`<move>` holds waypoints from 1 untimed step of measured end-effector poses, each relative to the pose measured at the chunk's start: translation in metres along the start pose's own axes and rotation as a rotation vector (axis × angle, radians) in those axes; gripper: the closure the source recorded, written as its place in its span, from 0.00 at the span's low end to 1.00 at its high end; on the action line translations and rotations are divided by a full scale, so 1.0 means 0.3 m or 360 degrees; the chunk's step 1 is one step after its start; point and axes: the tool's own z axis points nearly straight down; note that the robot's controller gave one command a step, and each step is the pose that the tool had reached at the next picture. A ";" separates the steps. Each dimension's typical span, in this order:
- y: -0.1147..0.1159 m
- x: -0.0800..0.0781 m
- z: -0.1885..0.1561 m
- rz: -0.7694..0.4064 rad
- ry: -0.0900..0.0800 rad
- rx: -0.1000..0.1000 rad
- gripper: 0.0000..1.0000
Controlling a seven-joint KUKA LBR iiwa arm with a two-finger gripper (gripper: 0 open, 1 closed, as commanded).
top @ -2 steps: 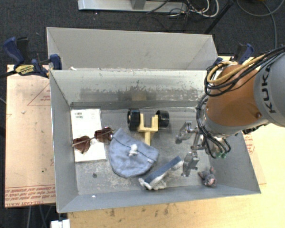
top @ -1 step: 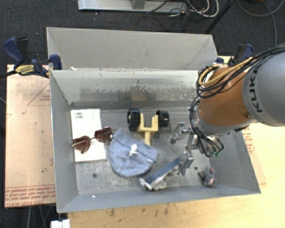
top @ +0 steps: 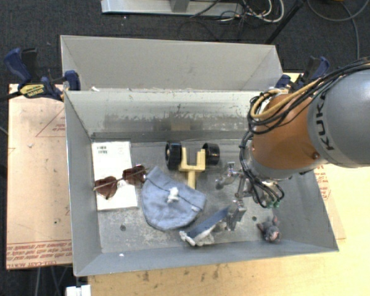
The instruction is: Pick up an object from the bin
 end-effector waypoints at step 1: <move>0.086 0.081 0.089 0.0176 0.0015 -0.0001 0.00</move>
Offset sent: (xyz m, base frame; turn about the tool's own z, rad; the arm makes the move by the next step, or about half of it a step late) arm -0.0271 0.0055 -0.0376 0.0270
